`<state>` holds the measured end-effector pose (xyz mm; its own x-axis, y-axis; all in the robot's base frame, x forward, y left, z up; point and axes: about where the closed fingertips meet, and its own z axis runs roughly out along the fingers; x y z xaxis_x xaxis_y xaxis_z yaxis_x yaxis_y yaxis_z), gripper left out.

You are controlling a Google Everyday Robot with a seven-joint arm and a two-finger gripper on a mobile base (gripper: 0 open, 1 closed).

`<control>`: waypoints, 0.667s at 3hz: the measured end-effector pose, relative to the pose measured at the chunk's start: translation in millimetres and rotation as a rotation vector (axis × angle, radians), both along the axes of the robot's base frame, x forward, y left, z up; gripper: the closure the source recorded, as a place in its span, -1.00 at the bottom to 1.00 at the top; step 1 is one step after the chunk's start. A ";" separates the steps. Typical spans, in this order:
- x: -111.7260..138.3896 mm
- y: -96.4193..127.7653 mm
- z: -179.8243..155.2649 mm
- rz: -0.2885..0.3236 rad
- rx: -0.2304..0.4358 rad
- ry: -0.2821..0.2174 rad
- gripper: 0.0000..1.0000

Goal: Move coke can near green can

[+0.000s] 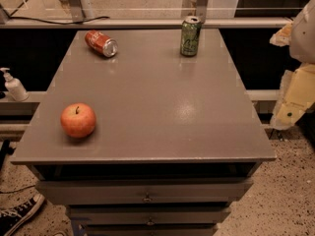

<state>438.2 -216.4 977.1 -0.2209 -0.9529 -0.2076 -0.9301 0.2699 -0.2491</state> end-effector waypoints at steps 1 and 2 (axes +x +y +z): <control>0.0 0.0 0.0 0.000 0.000 0.000 -1.00; 4.6 13.2 -10.5 -0.029 0.087 0.004 -1.00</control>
Offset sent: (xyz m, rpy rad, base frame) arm 0.0170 0.0411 -0.0366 0.2854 0.0348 -0.0947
